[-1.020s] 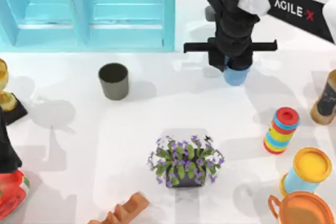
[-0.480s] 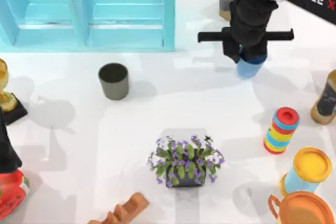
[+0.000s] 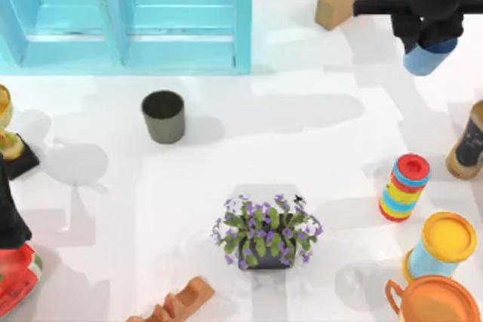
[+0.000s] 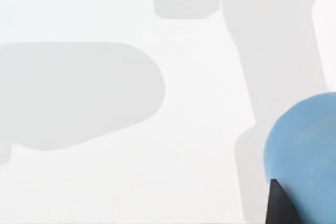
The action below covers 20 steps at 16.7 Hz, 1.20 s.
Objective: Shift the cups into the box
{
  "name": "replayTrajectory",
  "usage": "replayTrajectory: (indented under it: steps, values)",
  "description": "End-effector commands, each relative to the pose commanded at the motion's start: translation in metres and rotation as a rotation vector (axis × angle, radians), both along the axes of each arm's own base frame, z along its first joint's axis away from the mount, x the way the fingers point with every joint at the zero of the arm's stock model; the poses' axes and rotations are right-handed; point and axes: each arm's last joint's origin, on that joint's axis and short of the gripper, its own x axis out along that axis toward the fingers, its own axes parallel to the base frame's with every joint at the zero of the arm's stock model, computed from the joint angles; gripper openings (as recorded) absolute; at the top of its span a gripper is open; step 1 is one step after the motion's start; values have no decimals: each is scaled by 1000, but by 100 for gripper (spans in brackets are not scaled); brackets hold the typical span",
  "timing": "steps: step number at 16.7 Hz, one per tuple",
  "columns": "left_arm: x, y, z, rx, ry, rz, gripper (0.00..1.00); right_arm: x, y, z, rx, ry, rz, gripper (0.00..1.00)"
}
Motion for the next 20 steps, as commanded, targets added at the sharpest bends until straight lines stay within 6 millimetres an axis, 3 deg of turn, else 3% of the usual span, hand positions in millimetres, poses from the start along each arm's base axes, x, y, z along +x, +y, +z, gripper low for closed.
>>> replayTrajectory:
  steps: [4, 6, 8, 10, 13, 17, 20]
  values:
    - [0, 0, 0, 0, 0, 0, 100, -2, -5, 0, 2, 14, -1, 0]
    - [0, 0, 0, 0, 0, 0, 100, -10, -31, 10, 12, 39, -7, 0]
    - [0, 0, 0, 0, 0, 0, 100, -26, -74, 27, 7, 41, -16, 0]
    - [0, 0, 0, 0, 0, 0, 100, -55, -120, 48, -12, 25, -24, 0]
    - [0, 0, 0, 0, 0, 0, 100, -121, -172, 62, -29, 57, -35, 0]
    - [0, 0, 0, 0, 0, 0, 100, -194, -204, 53, -68, 152, 9, 0]
    - [0, 0, 0, 0, 0, 0, 100, -226, -218, 47, -59, 199, 1, 0]
